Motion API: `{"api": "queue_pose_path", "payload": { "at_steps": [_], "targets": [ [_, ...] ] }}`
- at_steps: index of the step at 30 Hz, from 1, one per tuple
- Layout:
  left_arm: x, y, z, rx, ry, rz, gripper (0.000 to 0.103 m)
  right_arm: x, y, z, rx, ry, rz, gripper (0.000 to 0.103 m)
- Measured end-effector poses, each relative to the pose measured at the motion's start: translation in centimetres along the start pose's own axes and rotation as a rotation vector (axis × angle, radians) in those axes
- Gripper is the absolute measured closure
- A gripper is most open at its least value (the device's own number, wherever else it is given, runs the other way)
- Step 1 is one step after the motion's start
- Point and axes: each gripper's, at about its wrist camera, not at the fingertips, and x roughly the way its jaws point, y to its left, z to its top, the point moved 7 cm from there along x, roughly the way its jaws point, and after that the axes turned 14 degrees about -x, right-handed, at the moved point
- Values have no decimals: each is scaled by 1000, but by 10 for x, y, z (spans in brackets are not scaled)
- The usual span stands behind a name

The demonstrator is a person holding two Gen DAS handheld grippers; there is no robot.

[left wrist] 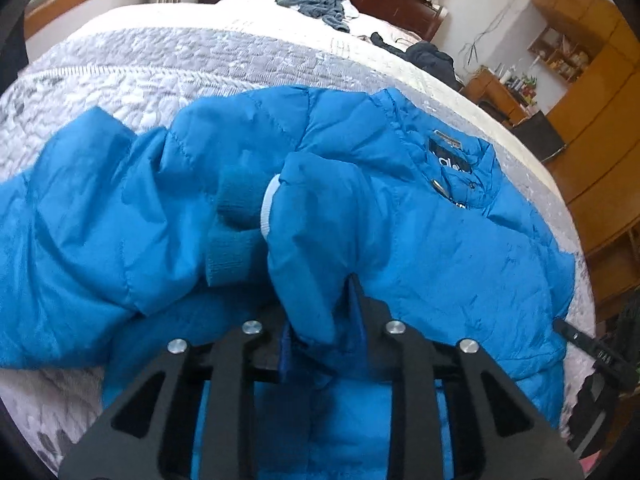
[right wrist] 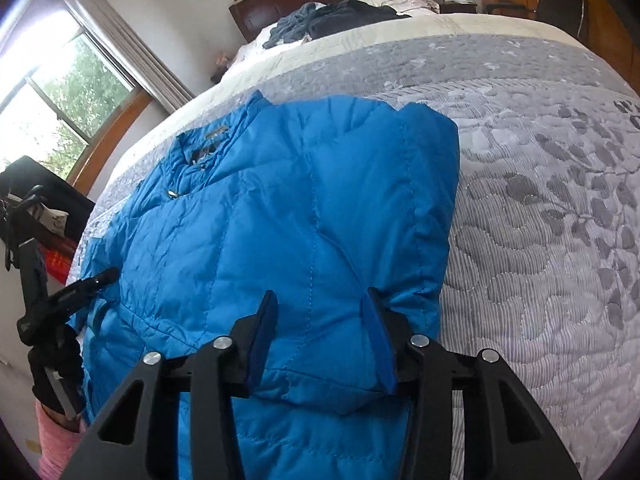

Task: Fold large clothes

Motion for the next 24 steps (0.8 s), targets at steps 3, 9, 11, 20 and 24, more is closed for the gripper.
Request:
{"api": "queue_pose_path", "payload": {
  "at_steps": [3, 9, 11, 20, 24],
  "targets": [
    [-25, 6, 6, -6, -51, -5, 72, -8, 2, 2, 0, -13, -15, 58],
    [-82, -10, 23, 86, -238, 14, 58, -44, 44, 22, -53, -70, -28, 56],
    [-73, -26, 20, 114, -196, -12, 56, -37, 66, 28, -82, -38, -5, 56],
    [0, -15, 10, 125, -63, 47, 57, 30, 85, 22, -84, 97, -42, 57],
    [4, -14, 10, 134, -58, 13, 57, 45, 75, 14, -64, 88, 3, 57]
  ]
}}
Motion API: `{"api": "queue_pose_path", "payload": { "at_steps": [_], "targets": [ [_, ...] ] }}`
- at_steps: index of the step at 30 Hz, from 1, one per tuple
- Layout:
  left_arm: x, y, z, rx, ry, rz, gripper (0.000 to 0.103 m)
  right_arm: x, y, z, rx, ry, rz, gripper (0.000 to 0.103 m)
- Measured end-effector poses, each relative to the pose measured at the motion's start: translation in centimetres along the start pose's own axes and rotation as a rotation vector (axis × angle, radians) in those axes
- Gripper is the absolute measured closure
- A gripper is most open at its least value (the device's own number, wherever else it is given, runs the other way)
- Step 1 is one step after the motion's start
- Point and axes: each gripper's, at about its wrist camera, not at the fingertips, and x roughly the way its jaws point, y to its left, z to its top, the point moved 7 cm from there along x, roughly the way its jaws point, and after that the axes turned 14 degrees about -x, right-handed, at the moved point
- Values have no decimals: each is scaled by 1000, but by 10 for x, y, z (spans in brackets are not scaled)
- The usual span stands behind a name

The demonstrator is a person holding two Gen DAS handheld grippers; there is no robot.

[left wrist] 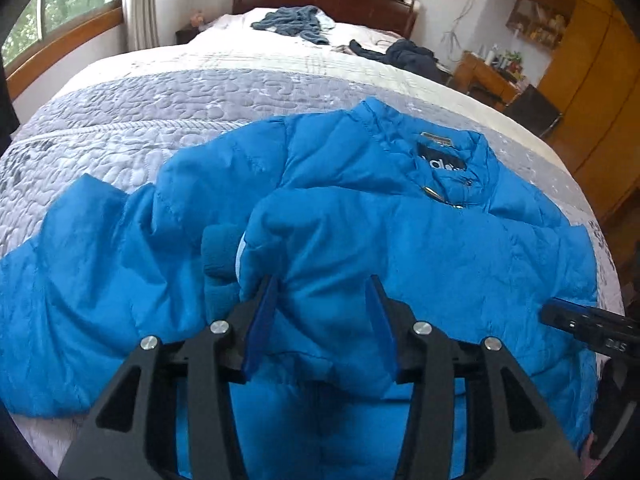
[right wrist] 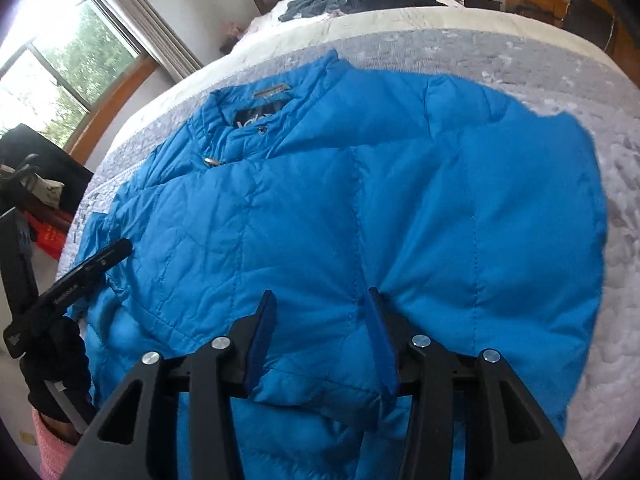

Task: Fold large clothes
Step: 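Grasp the other sleeve near its cuff with the left tool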

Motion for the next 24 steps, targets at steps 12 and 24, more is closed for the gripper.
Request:
{"api": "queue_pose_path", "payload": {
  "at_steps": [12, 24],
  "targets": [
    [-97, 70, -11, -144, -69, -55, 40, -54, 43, -3, -90, -82, 35, 34],
    [-158, 300, -55, -566, -135, 122, 37, -22, 141, -32, -298, 57, 149, 33]
  ]
}}
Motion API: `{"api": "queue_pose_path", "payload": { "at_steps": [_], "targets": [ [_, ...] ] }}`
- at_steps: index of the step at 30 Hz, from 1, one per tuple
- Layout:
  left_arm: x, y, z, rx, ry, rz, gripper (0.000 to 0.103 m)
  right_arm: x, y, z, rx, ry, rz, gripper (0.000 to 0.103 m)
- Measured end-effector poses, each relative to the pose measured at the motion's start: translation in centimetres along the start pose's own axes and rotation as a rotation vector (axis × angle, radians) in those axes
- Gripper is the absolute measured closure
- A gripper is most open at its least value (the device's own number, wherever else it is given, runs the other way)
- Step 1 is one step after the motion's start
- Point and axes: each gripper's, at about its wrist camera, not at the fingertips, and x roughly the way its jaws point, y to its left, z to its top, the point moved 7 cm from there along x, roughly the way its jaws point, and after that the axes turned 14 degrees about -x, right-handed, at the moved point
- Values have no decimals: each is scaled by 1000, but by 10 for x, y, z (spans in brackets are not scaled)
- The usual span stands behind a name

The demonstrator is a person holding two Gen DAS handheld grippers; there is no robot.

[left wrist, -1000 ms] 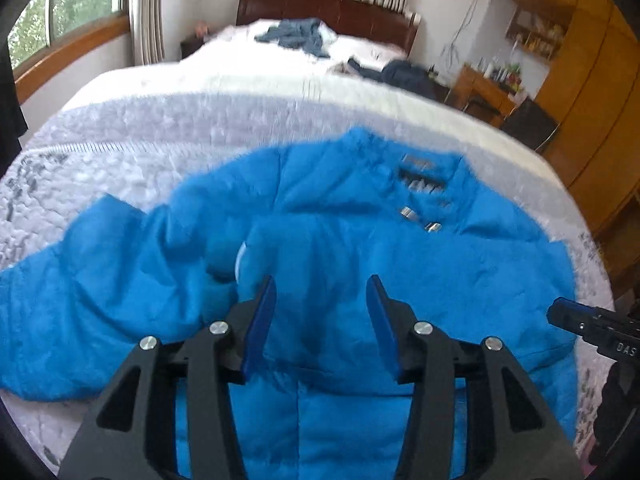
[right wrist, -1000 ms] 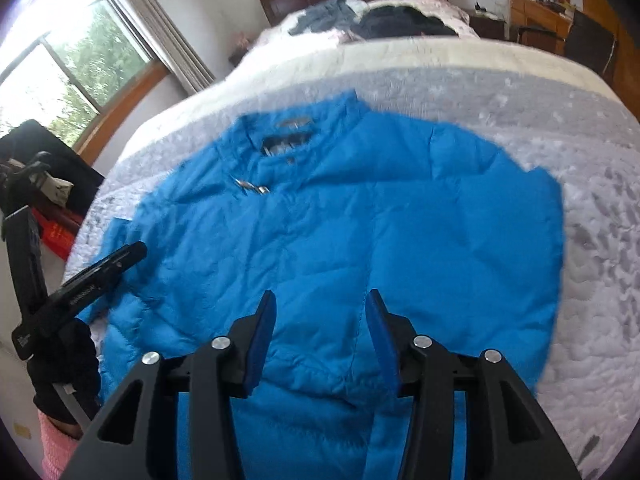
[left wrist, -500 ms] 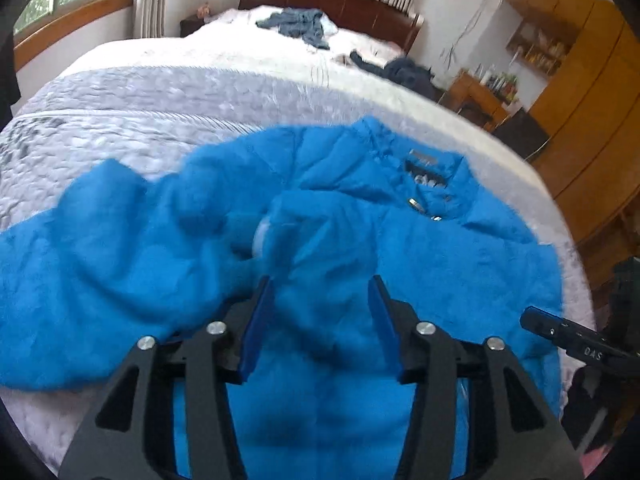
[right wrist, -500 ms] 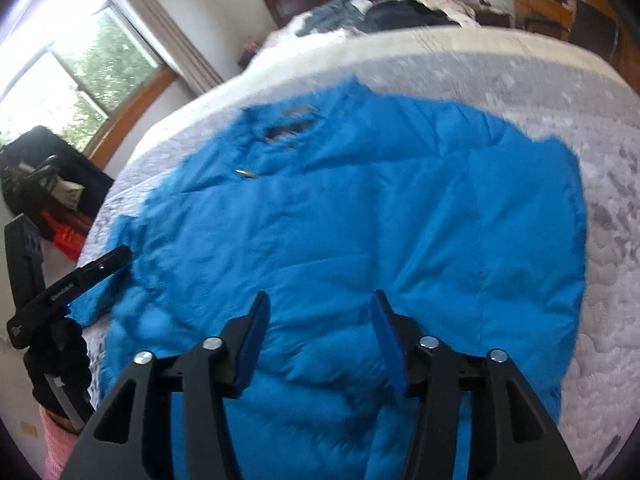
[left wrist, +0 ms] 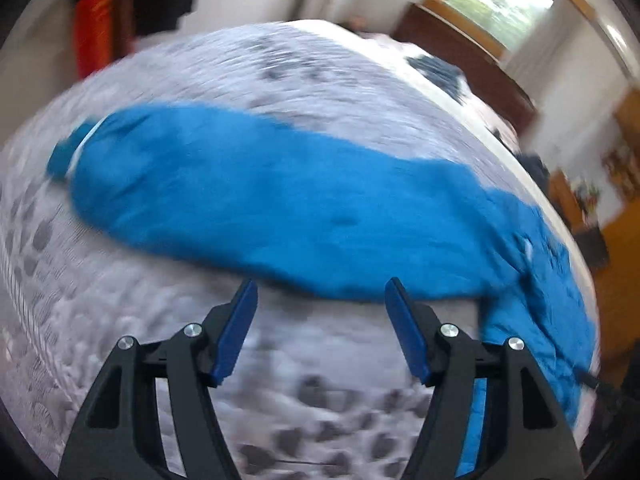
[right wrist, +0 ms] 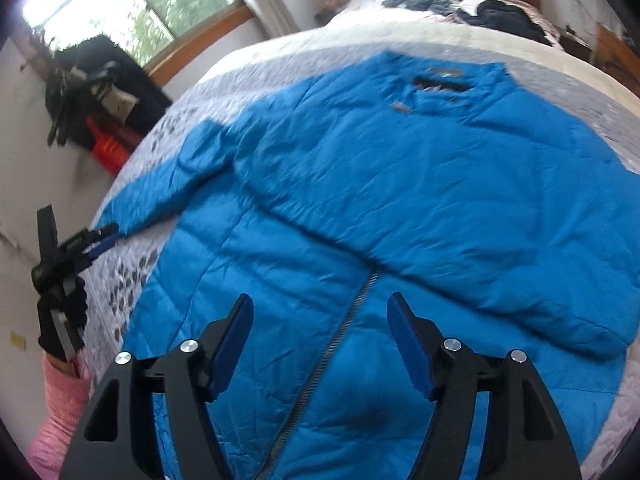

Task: Fold large clothes
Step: 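Grasp the other sleeve near its cuff with the left tool, then lift the sleeve over the jacket body with the left tool and release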

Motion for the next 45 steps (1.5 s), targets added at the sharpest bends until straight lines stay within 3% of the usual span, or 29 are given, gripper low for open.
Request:
{"api": "queue_pose_path", "payload": {
  "at_steps": [4, 11, 17, 19, 21, 26, 31, 40, 45],
  "targets": [
    [10, 26, 23, -98, -9, -40, 37, 15, 7, -4, -19, 32, -10, 33],
    [24, 31, 56, -180, -46, -88, 41, 26, 5, -9, -33, 35, -33, 33],
    [33, 37, 78, -225, -78, -53, 63, 30, 2, -12, -39, 31, -41, 33],
    [31, 34, 80, -223, -95, -41, 80, 29, 1, -12, -38, 30, -39, 33],
    [26, 30, 82, -216, -120, -36, 88, 27, 2, -12, -33, 31, -40, 33],
    [-3, -14, 83, -100, -226, -63, 97, 12, 1, -13, -27, 7, -40, 33],
    [-31, -83, 66, 40, -255, -149, 97, -9, -11, -17, -15, -22, -86, 33],
    [-42, -231, -14, 321, -208, -298, 98, -43, -50, -37, 54, -64, -155, 33],
    [-34, -285, -66, 434, -180, -331, 98, -59, -71, -46, 94, -101, -185, 33]
  ]
}}
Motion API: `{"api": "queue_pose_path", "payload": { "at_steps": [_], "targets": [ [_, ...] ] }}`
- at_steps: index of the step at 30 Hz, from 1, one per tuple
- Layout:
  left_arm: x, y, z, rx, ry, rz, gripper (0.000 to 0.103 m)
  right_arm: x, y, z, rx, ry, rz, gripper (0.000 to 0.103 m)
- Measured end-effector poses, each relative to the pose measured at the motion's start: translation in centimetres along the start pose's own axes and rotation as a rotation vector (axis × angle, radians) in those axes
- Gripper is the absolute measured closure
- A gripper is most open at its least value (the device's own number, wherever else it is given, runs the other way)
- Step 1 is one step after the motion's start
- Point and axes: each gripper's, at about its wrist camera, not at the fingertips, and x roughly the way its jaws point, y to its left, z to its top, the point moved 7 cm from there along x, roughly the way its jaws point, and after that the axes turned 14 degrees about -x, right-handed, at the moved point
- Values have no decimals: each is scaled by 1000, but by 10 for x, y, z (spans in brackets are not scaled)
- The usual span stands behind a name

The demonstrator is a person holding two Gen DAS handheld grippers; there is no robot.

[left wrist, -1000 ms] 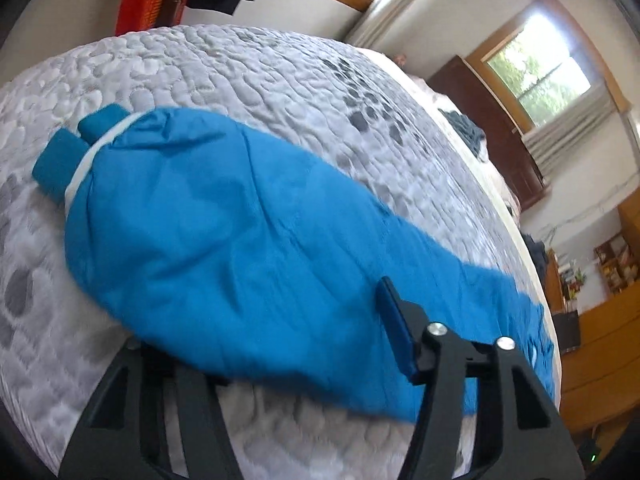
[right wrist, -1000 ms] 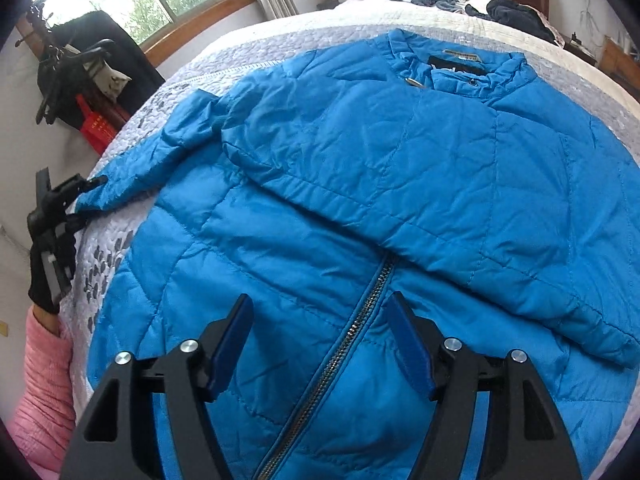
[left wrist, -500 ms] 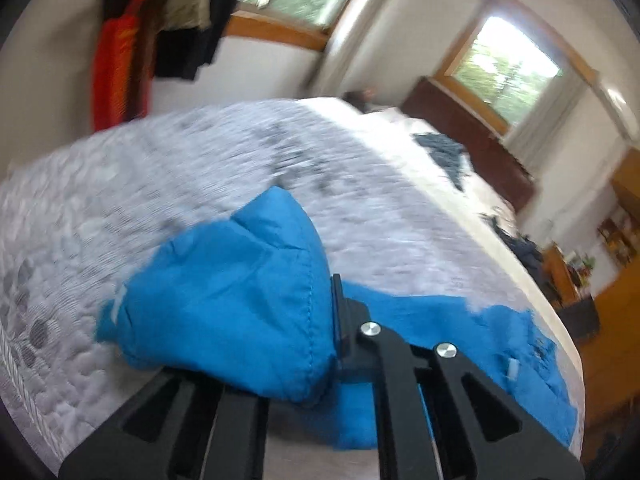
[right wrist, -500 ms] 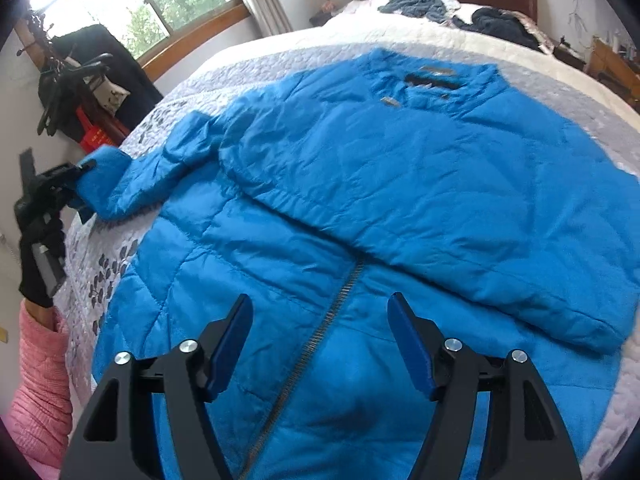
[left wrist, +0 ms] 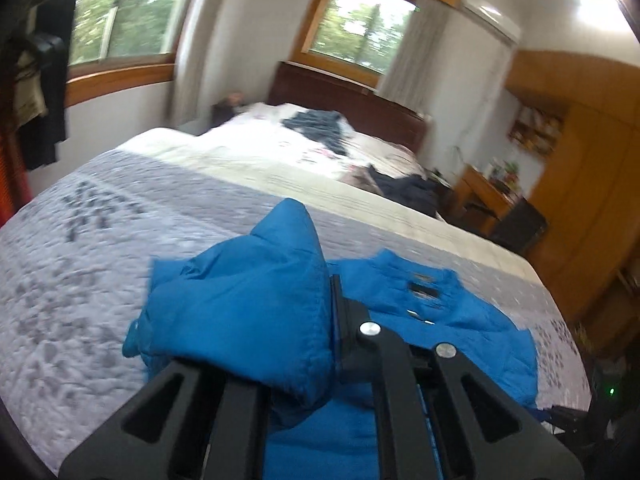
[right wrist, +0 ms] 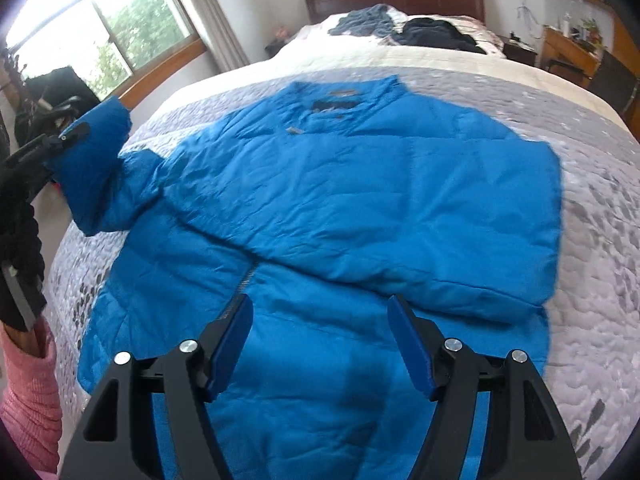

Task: Fold large clothes
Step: 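Lift the sleeve over the jacket body with the left tool and release, then grasp the folded sleeve cuff with the right tool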

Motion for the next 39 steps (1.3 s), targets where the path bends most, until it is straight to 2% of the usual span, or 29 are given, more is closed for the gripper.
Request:
{"api": "queue_pose_path", "payload": {
  "at_steps": [5, 9, 13, 18, 23, 26, 28, 30, 33, 34, 36, 39],
  "targets": [
    [22, -64, -36, 91, 51, -56, 98, -3, -20, -3, 42, -8, -5, 33],
    [48, -96, -66, 126, 121, -85, 97, -2, -36, -5, 80, -3, -24, 33],
    [82, -111, -101, 136, 205, -80, 97, -3, -52, -9, 113, -1, -49, 33],
    [116, -115, -137, 172, 286, -53, 96, 3, -58, -12, 136, 7, -17, 33],
    [130, -105, -156, 173, 394, -73, 85, 10, -60, -14, 150, 20, -5, 33],
    [113, -90, -157, 158, 449, -125, 75, 10, -59, -14, 147, 20, -7, 33],
    [91, -78, -155, 148, 467, -172, 61, 9, -59, -13, 149, 17, -5, 32],
    [70, -64, -149, 138, 451, -206, 57, 7, -55, -10, 148, 10, 13, 31],
    [43, -32, -121, 121, 343, -183, 57, 6, -42, 2, 159, 4, 98, 31],
    [39, -18, -107, 121, 290, -146, 56, 7, -37, 8, 162, 9, 122, 31],
    [41, 4, -88, 115, 235, -40, 56, 12, -22, 24, 153, 27, 155, 31],
    [60, 27, -79, 88, 238, 26, 57, 24, 4, 52, 134, 43, 198, 31]
  ]
}}
